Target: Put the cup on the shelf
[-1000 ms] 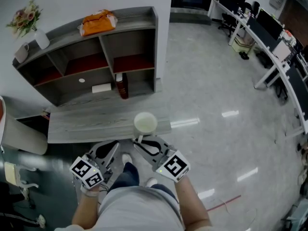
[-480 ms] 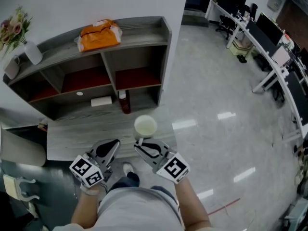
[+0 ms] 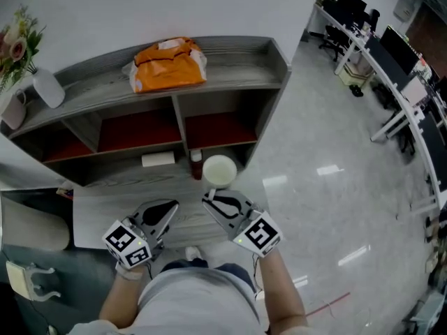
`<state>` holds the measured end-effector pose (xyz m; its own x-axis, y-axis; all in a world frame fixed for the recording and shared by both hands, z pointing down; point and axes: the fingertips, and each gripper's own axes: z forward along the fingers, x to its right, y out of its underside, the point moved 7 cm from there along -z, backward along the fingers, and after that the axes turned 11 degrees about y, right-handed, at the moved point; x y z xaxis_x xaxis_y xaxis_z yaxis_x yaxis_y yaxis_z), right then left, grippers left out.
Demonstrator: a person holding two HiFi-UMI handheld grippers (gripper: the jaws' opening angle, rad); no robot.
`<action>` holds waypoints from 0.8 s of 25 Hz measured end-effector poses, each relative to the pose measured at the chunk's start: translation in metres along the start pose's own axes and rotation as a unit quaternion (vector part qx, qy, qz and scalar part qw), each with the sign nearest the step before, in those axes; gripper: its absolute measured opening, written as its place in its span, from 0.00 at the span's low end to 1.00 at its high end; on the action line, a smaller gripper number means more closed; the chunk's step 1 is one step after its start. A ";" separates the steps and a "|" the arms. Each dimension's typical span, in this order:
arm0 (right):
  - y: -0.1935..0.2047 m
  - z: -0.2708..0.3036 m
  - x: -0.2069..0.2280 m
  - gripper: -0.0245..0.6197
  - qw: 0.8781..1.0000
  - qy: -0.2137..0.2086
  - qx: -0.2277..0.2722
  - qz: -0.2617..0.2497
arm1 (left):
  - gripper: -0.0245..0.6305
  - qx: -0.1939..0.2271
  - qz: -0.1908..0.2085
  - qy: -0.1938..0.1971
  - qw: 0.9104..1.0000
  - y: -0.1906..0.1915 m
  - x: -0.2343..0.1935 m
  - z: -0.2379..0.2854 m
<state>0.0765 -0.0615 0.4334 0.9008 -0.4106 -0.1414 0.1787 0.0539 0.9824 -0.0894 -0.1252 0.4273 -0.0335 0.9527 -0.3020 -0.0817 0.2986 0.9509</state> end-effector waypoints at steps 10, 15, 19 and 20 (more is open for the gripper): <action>-0.005 0.050 0.028 0.10 0.999 -0.024 -0.006 -0.023 | 0.06 0.005 -0.008 -0.013 1.000 -0.009 -0.030 -0.013; 0.004 0.061 0.046 0.10 0.998 -0.052 -0.021 -0.029 | 0.06 0.009 -0.016 -0.044 0.999 -0.009 -0.028 -0.007; 0.012 0.069 0.060 0.10 0.996 -0.074 -0.024 -0.040 | 0.06 0.016 -0.023 -0.080 0.996 -0.009 -0.024 0.003; 0.014 0.071 0.064 0.10 0.996 -0.080 -0.024 -0.042 | 0.06 0.017 -0.024 -0.088 0.996 -0.010 -0.022 0.006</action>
<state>0.1084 -0.1516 0.4471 0.8080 -0.5549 -0.1981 0.2735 0.0553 0.9603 -0.0820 -0.1492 0.4251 0.1450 0.9317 -0.3330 -0.0450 0.3424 0.9385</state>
